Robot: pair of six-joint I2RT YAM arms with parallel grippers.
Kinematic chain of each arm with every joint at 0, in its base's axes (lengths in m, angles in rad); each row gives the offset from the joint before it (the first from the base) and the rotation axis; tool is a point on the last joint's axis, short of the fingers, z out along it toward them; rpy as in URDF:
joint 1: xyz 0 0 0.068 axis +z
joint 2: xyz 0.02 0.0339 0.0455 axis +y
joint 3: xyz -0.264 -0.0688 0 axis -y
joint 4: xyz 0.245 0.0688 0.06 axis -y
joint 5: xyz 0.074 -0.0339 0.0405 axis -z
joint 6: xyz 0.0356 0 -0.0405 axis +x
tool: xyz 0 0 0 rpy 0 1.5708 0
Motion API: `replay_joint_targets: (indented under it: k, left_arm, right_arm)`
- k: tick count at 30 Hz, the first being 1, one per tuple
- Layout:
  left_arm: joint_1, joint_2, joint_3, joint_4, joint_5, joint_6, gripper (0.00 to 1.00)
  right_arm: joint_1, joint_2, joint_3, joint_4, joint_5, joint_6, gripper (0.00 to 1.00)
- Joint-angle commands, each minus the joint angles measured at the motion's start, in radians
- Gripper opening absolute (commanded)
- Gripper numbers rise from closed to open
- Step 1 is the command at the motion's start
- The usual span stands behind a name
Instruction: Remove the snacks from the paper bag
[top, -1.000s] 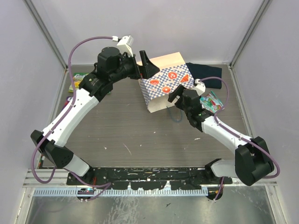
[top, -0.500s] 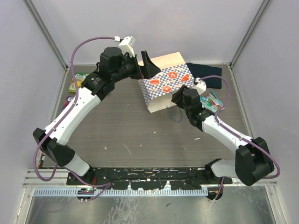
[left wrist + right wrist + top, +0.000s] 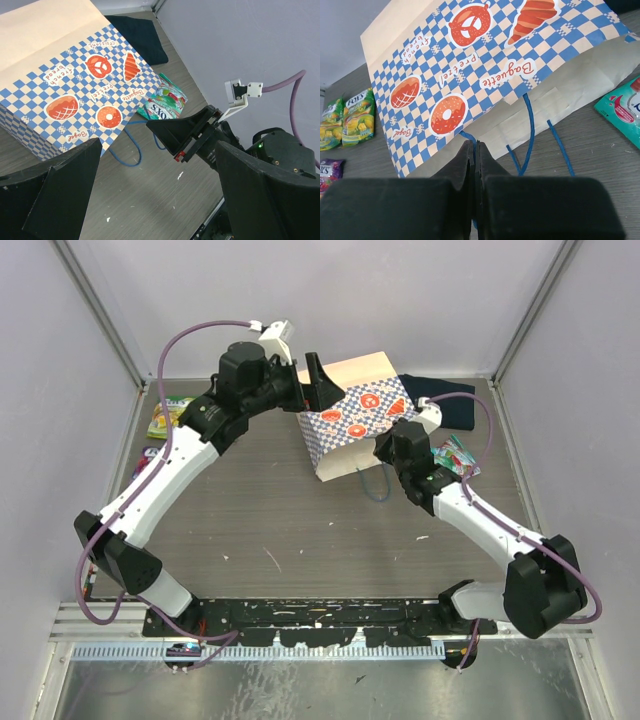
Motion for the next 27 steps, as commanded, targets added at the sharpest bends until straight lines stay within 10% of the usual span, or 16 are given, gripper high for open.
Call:
replay_joint_targets:
  k: [1,16,27]
  left_arm:
    - [-0.001,-0.009,0.003,0.057,0.034,0.024,0.98]
    - [-0.018,0.003,-0.132,0.175,0.143,-0.007,0.98]
    - [-0.027,0.166,-0.187,0.087,0.208,0.895,0.98]
  right_arm:
    - [-0.011,-0.008,0.075,0.015,0.003,-0.042,0.01]
    - [-0.016,0.144,0.349,-0.042,-0.114,-0.163,0.01]
    - [-0.032,0.217,0.484,-0.109,-0.245,-0.213,0.0]
